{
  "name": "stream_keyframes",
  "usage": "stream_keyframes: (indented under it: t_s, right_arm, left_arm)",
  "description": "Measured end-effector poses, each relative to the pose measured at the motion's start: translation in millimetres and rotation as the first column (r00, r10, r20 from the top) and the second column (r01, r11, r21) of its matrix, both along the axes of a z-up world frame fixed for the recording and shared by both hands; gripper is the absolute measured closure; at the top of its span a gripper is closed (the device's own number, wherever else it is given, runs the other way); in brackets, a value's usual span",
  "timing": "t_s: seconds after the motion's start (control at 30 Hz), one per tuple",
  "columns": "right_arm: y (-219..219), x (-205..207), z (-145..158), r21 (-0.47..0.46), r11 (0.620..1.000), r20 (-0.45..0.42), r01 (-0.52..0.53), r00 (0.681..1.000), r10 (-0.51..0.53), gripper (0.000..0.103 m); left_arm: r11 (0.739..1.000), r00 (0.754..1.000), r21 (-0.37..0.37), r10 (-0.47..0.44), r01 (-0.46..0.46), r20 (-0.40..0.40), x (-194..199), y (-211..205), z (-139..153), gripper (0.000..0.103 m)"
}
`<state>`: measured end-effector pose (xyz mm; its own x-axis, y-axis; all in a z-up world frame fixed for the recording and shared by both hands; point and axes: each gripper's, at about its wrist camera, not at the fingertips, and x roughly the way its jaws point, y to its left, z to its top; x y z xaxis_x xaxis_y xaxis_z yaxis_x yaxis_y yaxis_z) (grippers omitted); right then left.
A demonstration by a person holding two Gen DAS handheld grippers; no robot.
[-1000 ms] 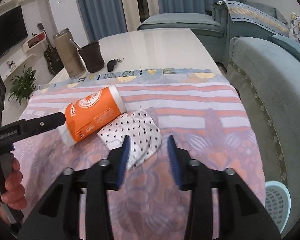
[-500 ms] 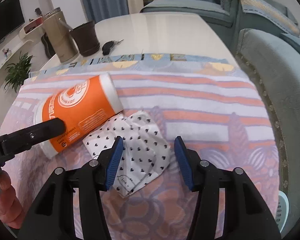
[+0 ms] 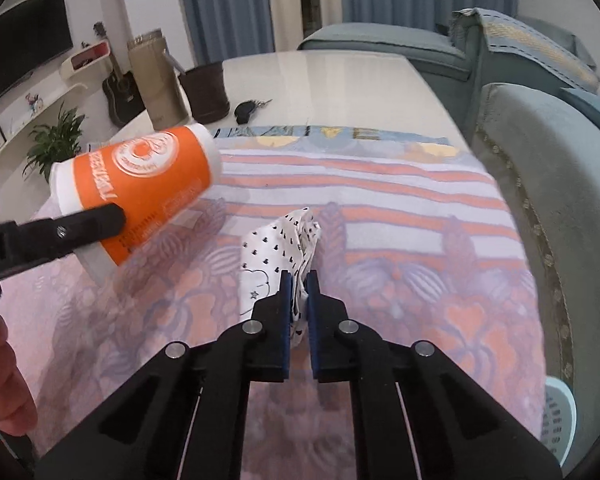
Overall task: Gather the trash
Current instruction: 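Grasp the orange paper cup with left tool while right tool grasps the heart-print napkin, then carry the orange cup and napkin over the wastebasket and open both tools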
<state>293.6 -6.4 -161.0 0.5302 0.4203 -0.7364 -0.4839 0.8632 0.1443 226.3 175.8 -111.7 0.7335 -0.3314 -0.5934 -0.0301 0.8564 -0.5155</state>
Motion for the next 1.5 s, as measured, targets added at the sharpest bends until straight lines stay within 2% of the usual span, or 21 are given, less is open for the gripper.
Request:
stream_keyframes:
  t_s: [0.17,0.3,0.4,0.5,0.67,0.87,1.03,1.27,1.47,1.5]
  right_arm:
    - [-47.7,-35.6,33.9,0.037,0.997,0.068,0.063,0.996,-0.065,0.098]
    - [-94.3,-58.9,61.4,0.053,0.99,0.106,0.127,0.986,-0.132,0.098]
    - [-132.9,-75.6,83.0,0.058,0.982,0.144,0.18,0.972,-0.187,0.098]
    - [-173.8,-92.2,102.4,0.075,0.968,0.169,0.238,0.954,-0.247,0.098]
    - [-242.3,-116.9,113.1,0.107,0.928,0.17,0.356,0.913,-0.37,0.098]
    - [-308.1,-128.2,87.4,0.116,0.872,0.102,0.476,0.867,-0.487,0.098]
    - [-340.4,-125.7,47.7,0.102,0.835,0.007,0.541,0.839,-0.545,0.098]
    - [-371.2,-130.8,-16.3,0.057,0.781,-0.118,0.622,0.781,-0.613,0.098]
    - [-381.6,-127.7,-44.8,0.031,0.764,-0.195,0.644,0.754,-0.627,0.096]
    - [-382.3,-126.8,-47.5,0.029,0.763,-0.204,0.646,0.751,-0.628,0.095]
  left_arm:
    - [0.999,0.997,0.017,-0.045,0.044,0.058,-22.0,-26.7,33.9,0.102]
    - [0.993,0.986,0.024,-0.12,0.118,0.113,-38.4,-65.0,61.7,0.102]
    - [0.984,0.974,0.022,-0.176,0.175,0.141,-47.0,-99.0,77.5,0.102]
    - [0.971,0.956,0.054,-0.239,0.233,0.171,-55.5,-142.4,93.2,0.102]
    - [0.946,0.929,0.111,-0.32,0.303,0.187,-64.3,-205.1,102.9,0.102]
    - [0.912,0.906,0.188,-0.395,0.366,0.152,-64.9,-272.9,89.7,0.102]
    - [0.87,0.887,0.248,-0.455,0.425,0.076,-55.5,-321.7,58.5,0.102]
    - [0.805,0.85,0.294,-0.524,0.515,-0.056,-50.3,-362.4,4.8,0.102]
    - [0.784,0.831,0.278,-0.538,0.554,-0.14,-43.4,-371.3,-28.5,0.101]
    - [0.785,0.831,0.275,-0.537,0.555,-0.146,-41.7,-371.6,-30.1,0.097]
